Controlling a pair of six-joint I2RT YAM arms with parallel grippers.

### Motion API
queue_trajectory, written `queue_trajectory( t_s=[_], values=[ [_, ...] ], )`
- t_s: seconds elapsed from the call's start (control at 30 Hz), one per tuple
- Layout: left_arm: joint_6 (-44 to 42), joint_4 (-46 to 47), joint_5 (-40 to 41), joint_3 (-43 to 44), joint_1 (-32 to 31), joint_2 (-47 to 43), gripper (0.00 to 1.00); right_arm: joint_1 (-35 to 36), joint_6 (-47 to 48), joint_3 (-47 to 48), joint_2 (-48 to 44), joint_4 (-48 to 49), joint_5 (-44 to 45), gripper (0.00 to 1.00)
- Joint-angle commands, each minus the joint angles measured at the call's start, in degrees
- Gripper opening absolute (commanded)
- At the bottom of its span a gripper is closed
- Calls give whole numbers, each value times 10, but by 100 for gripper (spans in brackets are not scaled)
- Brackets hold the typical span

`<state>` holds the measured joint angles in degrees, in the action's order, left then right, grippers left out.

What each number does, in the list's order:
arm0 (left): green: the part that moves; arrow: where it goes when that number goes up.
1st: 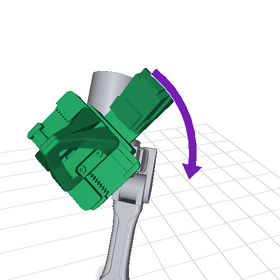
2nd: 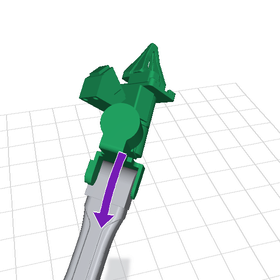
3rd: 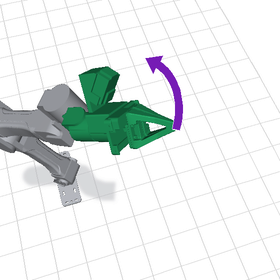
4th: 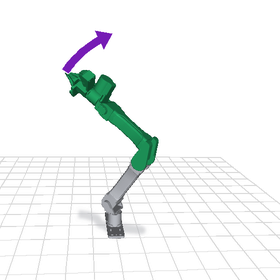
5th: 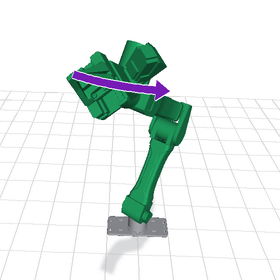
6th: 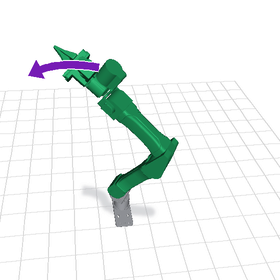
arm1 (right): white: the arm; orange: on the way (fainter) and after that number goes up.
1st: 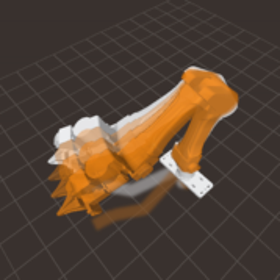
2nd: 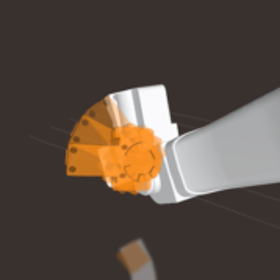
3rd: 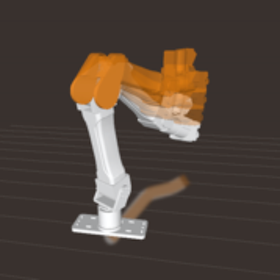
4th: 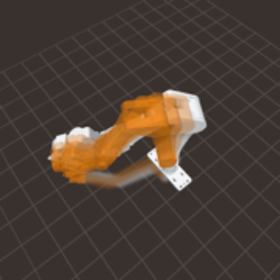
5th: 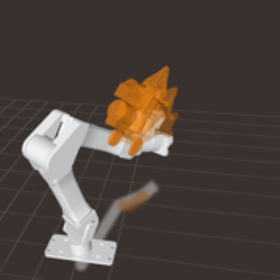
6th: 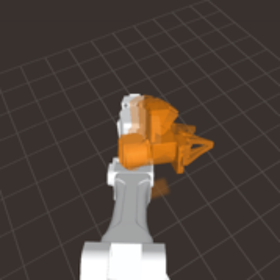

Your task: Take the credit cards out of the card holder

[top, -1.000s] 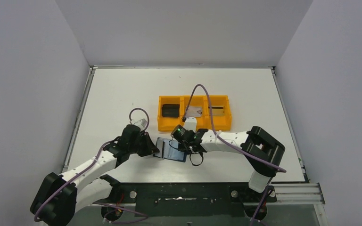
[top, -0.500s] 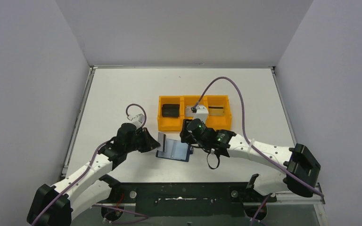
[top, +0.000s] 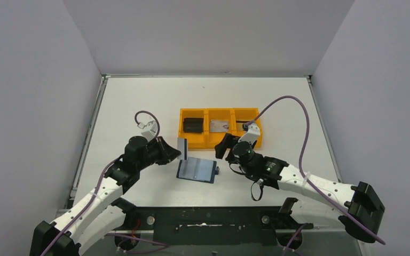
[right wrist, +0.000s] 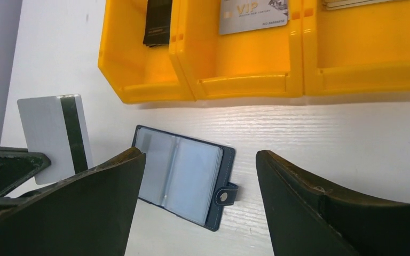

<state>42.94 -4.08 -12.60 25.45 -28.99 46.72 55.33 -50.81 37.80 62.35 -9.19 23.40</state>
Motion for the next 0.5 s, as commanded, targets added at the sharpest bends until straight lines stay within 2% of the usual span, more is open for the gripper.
queue_trajectory(
  t_s=[0.0,0.07,0.27,0.37,0.47],
  values=[
    [-2,11,-17,53,19,8,0,-26,-46,-22,-40,23,12,78],
    [4,6,-31,56,32,18,0,-36,-45,-45,-64,51,-9,81],
    [75,135,-168,11,98,27,0,-89,-38,-95,-121,169,-144,79],
    [86,158,-214,11,110,28,0,-104,-44,-97,-111,235,-222,78],
    [106,169,-223,-8,110,19,0,-103,-42,-79,-78,268,-284,78]
  ],
)
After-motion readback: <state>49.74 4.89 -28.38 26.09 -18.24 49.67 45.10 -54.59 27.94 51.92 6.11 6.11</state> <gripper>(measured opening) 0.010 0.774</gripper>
